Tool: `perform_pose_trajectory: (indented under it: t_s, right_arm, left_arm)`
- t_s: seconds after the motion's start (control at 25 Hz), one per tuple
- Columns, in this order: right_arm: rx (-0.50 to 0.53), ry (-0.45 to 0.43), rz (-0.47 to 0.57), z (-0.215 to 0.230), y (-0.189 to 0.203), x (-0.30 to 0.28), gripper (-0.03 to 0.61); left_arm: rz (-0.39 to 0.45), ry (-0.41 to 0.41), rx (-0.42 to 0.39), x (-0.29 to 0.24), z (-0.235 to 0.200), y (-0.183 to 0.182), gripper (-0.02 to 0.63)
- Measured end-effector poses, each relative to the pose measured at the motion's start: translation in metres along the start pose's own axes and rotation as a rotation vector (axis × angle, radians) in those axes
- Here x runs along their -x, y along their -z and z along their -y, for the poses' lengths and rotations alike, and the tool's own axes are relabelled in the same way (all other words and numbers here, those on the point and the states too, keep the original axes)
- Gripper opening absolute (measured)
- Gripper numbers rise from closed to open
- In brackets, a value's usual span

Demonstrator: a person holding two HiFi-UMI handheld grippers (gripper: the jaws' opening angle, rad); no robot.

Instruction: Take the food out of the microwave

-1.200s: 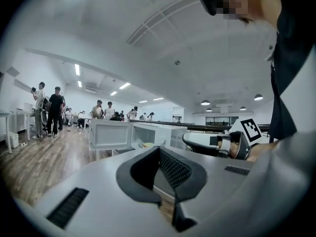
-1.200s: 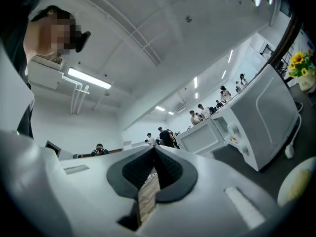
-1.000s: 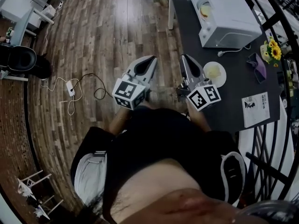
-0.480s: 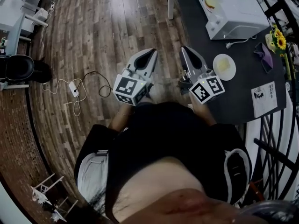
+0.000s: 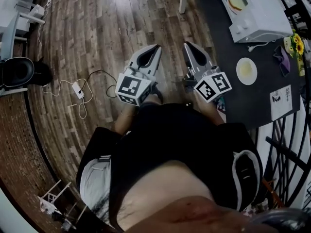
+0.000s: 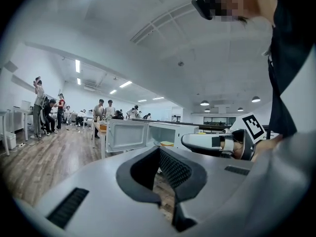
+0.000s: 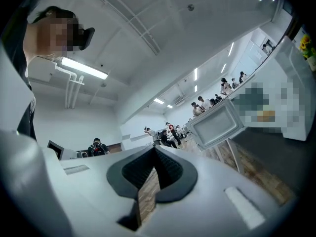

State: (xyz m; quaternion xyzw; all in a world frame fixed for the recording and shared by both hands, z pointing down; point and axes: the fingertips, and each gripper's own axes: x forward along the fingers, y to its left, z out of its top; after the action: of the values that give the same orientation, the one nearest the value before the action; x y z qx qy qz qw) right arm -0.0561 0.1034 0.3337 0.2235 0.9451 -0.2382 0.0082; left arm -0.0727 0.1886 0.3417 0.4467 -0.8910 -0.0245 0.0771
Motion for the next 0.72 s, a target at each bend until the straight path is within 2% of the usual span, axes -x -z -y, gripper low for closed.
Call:
perform_pose_trajectory:
  t_s: [0.32,0.72]
  right_arm:
    - [0.014,-0.031,-0.042,-0.033,0.033,-0.080,0.001]
    - [0.008,-0.026,-0.050,-0.057,0.054,-0.148,0.001]
  left_arm:
    - [0.021,-0.015,-0.004,0.027,-0.081,-0.003,0.008]
    - [0.012,-0.016,-0.001,0.047,-0.156,-0.006,0.008]
